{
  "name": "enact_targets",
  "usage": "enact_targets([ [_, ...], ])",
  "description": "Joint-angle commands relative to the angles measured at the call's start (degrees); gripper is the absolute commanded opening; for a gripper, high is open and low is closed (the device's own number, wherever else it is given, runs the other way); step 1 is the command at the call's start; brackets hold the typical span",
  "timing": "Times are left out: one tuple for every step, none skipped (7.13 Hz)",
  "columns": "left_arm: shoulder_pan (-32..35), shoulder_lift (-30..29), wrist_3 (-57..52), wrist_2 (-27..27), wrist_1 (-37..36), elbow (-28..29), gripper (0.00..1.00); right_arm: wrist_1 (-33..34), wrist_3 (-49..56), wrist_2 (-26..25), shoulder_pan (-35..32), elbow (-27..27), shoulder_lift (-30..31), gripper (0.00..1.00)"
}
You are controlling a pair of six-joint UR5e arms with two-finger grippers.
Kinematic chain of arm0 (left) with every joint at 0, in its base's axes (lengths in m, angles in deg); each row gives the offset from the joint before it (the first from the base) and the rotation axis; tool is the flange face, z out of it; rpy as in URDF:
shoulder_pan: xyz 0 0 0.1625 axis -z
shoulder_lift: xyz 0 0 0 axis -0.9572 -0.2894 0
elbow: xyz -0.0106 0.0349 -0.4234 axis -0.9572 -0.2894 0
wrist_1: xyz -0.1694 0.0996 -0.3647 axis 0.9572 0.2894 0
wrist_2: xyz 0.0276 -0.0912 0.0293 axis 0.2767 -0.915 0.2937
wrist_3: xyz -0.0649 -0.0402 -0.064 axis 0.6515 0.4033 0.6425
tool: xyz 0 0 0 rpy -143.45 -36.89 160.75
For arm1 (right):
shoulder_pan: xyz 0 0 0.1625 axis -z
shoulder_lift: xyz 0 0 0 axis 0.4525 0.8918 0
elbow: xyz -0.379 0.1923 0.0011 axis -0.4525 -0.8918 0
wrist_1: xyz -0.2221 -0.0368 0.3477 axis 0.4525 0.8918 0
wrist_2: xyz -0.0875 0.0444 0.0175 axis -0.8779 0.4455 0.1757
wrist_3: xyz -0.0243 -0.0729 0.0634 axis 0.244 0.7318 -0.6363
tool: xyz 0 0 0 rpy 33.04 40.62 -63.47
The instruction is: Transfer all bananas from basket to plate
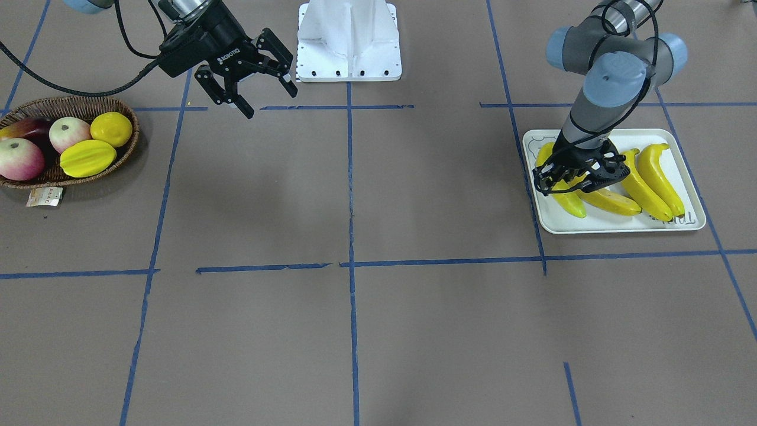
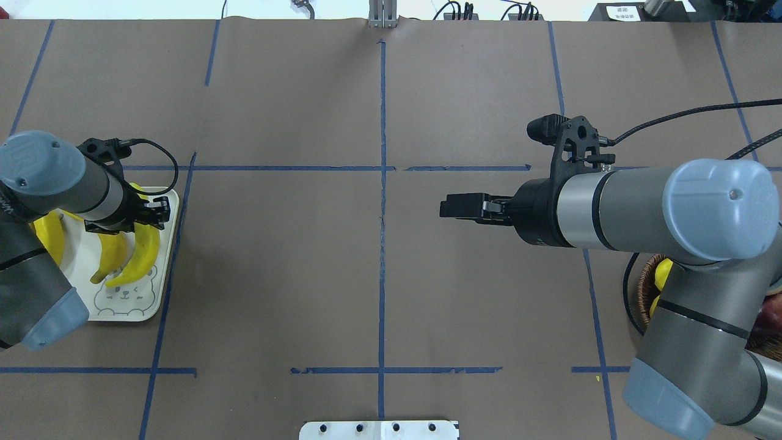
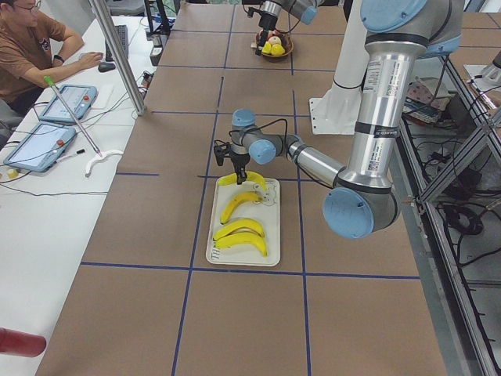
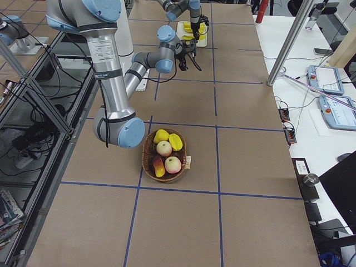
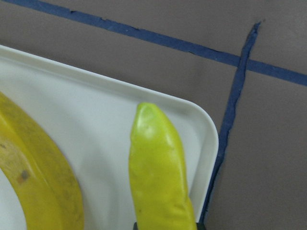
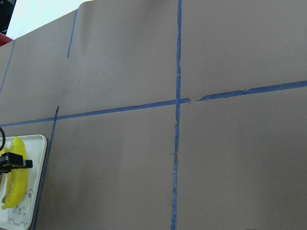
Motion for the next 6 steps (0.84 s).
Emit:
enact_targets([
  [0.0,0.73,-0.18,1.01,0.22,0.88,0.99,0.0,0.0,-0.01,-0.02,0.09,-0.04,1.0],
  [0.0,1.61,-2.88,1.54,0.4,0.36,1.0,0.18,0.0,0.17,-0.54,0.09,0.04,1.0],
  [0.35,2.75,-6.91,1.28,0.31,-0.86,1.0,2.87,0.18,1.39,-2.55,0.52,0.31,1.0],
  [2.97,2.76,-7.64,0.5,-0.12,-2.52,1.0,7.86,1.57,5.49,-7.09,0.7,0.05,1.0],
  [6.56,2.76,-11.13,-3.51,-1.43,-4.28,1.0,12.0,7.59,7.53,-10.27,0.7,0.31,1.0],
  [11.82,2.76,-16.82,-8.17,-4.4,-6.56,1.0,18.48,14.61,7.72,-12.74,0.7,0.66,1.0],
])
